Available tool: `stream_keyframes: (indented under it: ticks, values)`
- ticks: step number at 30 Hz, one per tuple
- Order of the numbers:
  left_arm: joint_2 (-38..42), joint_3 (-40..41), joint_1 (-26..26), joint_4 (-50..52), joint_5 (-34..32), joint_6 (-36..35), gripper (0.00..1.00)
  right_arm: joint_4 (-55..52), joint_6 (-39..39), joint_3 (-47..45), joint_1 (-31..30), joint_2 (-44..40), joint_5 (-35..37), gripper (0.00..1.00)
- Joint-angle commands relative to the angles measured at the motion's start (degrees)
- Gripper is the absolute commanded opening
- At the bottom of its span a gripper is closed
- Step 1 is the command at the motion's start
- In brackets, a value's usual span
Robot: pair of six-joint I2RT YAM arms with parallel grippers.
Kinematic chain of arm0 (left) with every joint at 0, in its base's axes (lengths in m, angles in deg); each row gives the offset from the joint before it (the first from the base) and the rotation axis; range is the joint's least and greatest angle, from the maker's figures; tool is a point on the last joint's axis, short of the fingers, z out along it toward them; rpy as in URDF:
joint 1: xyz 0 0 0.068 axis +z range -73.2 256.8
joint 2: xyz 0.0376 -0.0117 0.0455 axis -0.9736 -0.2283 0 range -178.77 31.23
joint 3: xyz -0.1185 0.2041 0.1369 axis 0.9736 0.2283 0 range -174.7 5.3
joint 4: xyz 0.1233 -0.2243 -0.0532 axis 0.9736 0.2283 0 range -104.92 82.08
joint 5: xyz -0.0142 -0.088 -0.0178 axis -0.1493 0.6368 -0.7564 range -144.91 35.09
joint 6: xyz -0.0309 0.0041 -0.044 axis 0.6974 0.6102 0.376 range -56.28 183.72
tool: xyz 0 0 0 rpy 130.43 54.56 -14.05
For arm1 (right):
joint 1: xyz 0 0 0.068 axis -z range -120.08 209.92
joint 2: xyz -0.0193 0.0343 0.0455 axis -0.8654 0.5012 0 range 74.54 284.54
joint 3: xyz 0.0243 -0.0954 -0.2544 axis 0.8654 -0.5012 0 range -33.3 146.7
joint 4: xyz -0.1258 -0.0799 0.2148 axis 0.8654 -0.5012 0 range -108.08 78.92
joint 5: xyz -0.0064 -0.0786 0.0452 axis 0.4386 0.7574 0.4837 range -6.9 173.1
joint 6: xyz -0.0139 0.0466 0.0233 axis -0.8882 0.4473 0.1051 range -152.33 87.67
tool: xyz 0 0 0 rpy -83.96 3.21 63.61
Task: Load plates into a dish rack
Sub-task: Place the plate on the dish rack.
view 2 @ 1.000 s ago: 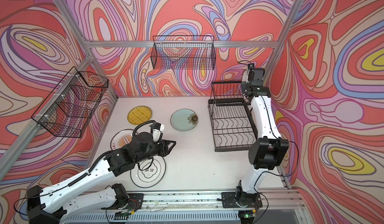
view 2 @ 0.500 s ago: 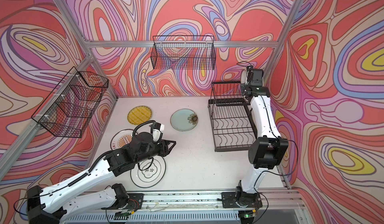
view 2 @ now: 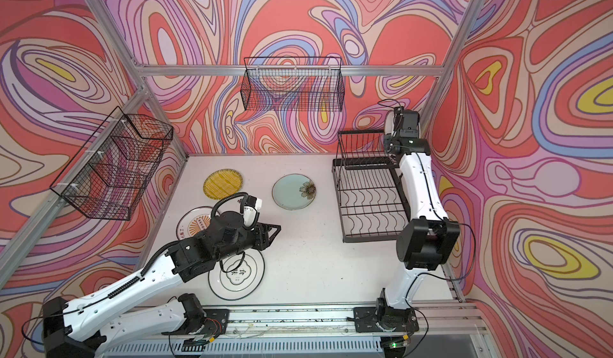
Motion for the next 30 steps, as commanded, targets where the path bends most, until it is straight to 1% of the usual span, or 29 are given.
stream_keyframes:
  ticks: [1, 16, 30]
  values:
    - [0.93, 0.60, -0.39, -1.38, -0.93, -0.16, 0.44, 0.09, 1.99, 0.50, 0.17, -3.91, 1.24, 0.47]
    - [2.12, 1.37, -0.38, -1.31, -0.92, 0.07, 0.44, 0.52, 4.06, 0.95, 0.17, -6.21, 6.99, 0.49]
    - [3.49, 2.11, -0.38, -1.17, -1.56, -0.18, 0.44, -0.45, 5.17, 2.35, 0.17, -6.74, 7.65, 0.50]
